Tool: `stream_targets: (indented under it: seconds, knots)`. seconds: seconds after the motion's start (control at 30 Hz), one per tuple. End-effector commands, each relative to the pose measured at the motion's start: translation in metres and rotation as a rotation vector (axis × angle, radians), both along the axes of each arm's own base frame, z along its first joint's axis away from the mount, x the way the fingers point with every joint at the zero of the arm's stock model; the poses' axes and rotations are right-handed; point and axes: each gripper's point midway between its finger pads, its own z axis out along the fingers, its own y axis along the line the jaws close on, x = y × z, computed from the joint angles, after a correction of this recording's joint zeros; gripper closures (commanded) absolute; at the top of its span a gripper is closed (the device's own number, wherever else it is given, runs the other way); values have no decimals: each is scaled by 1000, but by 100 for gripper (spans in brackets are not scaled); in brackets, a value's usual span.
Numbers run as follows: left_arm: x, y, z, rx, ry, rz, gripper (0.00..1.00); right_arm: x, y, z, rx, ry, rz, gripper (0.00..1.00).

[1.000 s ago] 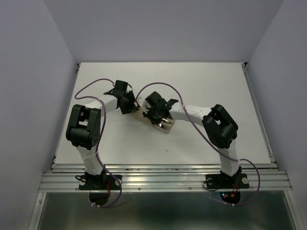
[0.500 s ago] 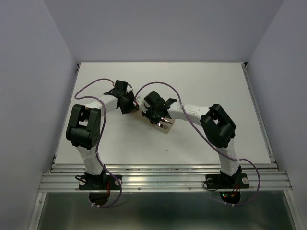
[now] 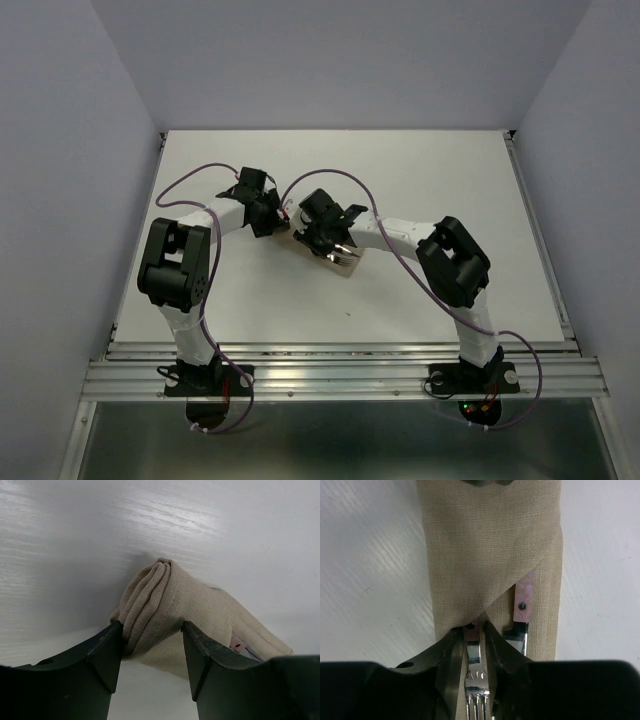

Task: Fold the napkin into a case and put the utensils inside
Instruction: Insert the fork into the folded napkin.

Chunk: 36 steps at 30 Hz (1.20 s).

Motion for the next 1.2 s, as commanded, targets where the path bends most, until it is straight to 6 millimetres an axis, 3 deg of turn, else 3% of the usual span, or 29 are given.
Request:
stream_targets:
  seconds: [0.0, 0.33, 0.67, 0.9, 1.17]
  knots:
    - [-9, -7, 0, -12, 13, -32, 40, 17, 8, 44, 67, -122, -41, 68]
    - [-8, -7, 1, -9, 10, -34, 41, 9, -1, 55, 96, -132, -64, 59]
    - [-7, -7, 1, 0, 10, -41, 41, -4, -14, 34, 56, -96, -62, 62]
    - [-7, -7, 0, 0, 14, -44, 41, -2, -18, 20, 23, -94, -67, 61]
    - [-7, -7, -1, 4, 18, -43, 41, -3, -15, 17, 28, -89, -54, 81]
